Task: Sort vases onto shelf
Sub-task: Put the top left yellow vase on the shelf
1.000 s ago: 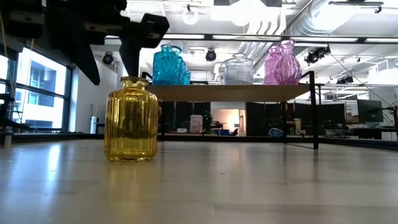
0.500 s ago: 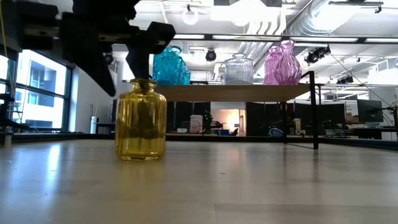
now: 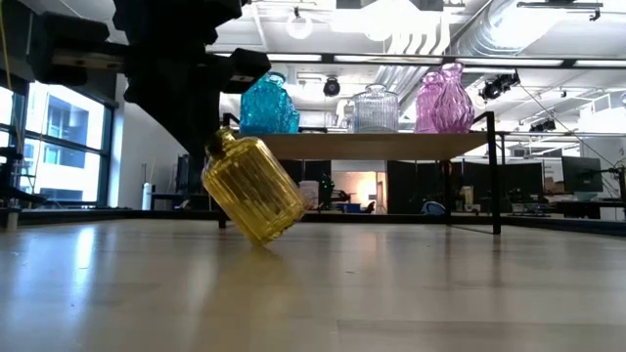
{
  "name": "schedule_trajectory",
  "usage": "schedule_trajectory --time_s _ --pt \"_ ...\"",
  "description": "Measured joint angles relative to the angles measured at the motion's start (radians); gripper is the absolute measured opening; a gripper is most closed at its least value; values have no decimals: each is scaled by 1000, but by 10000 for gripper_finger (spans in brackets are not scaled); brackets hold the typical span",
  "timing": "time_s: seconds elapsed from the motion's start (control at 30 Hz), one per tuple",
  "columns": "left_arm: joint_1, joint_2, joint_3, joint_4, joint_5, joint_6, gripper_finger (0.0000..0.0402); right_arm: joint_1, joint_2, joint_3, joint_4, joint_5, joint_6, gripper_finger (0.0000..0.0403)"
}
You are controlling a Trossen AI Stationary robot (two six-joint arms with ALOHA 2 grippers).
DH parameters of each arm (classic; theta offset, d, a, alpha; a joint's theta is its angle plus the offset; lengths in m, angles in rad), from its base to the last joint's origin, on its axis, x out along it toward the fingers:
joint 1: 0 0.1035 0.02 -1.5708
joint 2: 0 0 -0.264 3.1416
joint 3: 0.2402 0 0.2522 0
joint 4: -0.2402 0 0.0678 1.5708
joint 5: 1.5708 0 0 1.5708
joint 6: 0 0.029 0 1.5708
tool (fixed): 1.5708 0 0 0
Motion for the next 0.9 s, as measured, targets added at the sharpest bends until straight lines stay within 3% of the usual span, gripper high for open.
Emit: schedule_trajectory --time_s 0.43,0.9 --pt "0 1 56 -92 -29 -35 29 0 0 0 -1 2 -8 57" --pt "51 -1 326 -368 -37 -28 24 28 -19 1 -107 6 63 57"
